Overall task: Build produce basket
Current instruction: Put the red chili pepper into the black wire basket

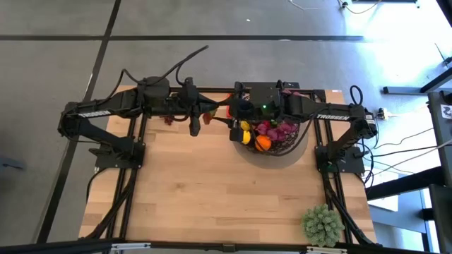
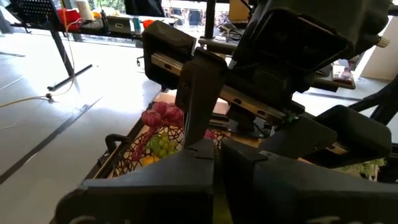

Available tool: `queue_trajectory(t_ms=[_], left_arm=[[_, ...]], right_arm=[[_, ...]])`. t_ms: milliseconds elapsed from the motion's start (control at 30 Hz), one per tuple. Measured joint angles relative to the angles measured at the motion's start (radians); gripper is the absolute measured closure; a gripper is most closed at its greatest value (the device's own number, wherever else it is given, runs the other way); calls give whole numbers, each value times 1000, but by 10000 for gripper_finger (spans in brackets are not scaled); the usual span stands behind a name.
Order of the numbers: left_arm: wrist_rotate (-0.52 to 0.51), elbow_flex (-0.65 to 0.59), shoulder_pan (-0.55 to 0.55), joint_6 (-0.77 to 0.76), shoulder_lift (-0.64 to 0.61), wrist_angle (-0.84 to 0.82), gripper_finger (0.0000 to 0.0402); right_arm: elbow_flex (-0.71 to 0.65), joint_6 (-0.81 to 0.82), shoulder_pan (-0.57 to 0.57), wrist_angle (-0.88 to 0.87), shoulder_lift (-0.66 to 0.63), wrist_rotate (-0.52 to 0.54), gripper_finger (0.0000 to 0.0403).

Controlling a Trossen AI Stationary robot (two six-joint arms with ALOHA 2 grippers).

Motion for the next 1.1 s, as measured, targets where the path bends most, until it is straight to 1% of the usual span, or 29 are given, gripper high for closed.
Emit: queue_trajectory(t_ms=[133, 233, 333, 533, 700, 1033, 1100], left_arm=[[-1, 0, 0, 24, 0, 8, 401], [-1, 0, 0, 33, 0, 34, 401], [-1, 0, 0, 47, 1, 39, 401], [3, 0, -1, 63, 4, 56, 401], [48, 0, 0, 79, 4, 96, 401], [66, 0, 0, 85, 12, 83, 401], [66, 0, 0, 85, 11, 84, 401]], right_arm=[[0, 29, 0, 1, 0, -3, 191], [0, 73, -1, 1, 0, -18, 190], [0, 83, -5, 1, 0, -24, 190], [0, 94, -6, 32, 2, -118, 189], [1, 122, -11, 69, 12, -131, 189], [0, 138, -12, 101, 18, -135, 190], [0, 139, -15, 105, 18, -134, 196]])
